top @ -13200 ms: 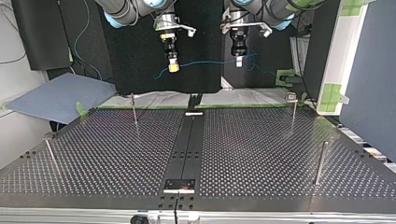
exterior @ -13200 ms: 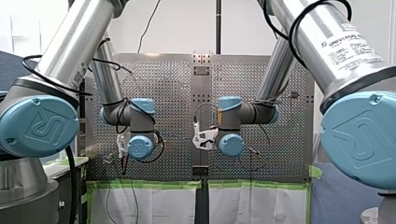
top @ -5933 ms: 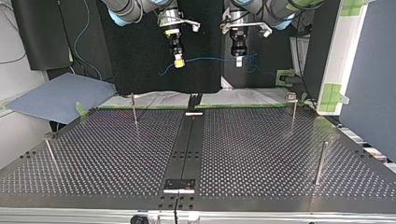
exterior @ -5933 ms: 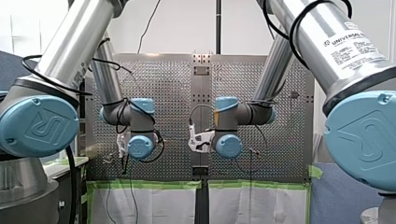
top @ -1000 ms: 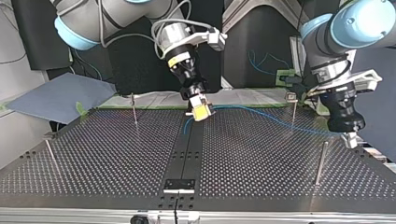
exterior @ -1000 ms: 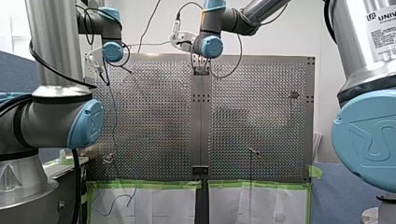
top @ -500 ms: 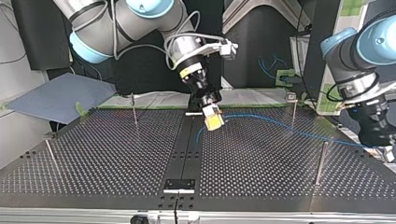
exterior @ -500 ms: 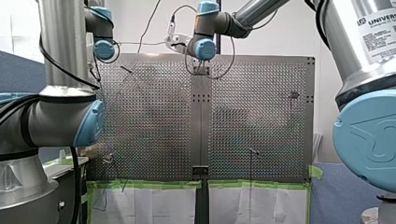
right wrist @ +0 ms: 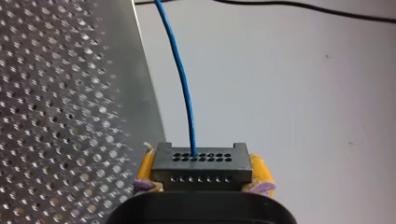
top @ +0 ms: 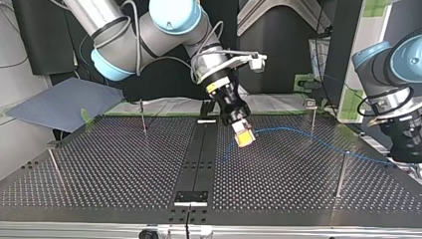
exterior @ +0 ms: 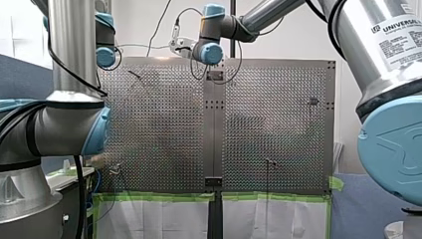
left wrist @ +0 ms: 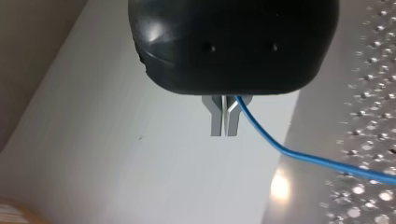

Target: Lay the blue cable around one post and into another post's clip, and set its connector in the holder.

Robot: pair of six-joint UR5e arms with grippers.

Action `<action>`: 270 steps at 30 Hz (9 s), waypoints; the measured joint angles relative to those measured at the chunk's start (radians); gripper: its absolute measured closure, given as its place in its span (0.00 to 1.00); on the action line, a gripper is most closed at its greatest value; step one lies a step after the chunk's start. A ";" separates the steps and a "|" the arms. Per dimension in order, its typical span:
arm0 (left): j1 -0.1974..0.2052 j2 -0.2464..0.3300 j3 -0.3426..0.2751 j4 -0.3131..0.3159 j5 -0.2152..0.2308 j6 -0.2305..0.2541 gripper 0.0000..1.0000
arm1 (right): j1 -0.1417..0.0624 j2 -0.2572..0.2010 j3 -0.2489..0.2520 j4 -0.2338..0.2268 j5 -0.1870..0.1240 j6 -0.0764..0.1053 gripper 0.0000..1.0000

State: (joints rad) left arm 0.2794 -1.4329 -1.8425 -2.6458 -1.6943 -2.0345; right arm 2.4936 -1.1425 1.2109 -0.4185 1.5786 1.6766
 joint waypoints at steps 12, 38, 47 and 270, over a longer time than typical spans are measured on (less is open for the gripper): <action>0.005 -0.070 0.035 0.011 0.019 0.016 0.93 | 0.002 0.088 -0.104 0.036 -0.002 0.014 1.00; -0.001 -0.238 0.134 -0.008 0.051 0.028 0.93 | -0.009 0.213 -0.308 0.090 -0.003 0.025 1.00; -0.006 -0.263 0.146 -0.012 0.065 0.029 0.93 | -0.010 0.246 -0.327 0.108 -0.002 0.023 1.00; -0.078 -0.336 0.073 0.009 0.081 -0.087 0.00 | -0.698 0.421 0.767 -0.752 0.346 -0.026 1.00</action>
State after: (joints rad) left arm 0.2017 -1.7693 -1.7697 -2.6371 -1.6129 -2.1214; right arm 1.7955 -0.7217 1.9778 -1.1709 1.9245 1.6504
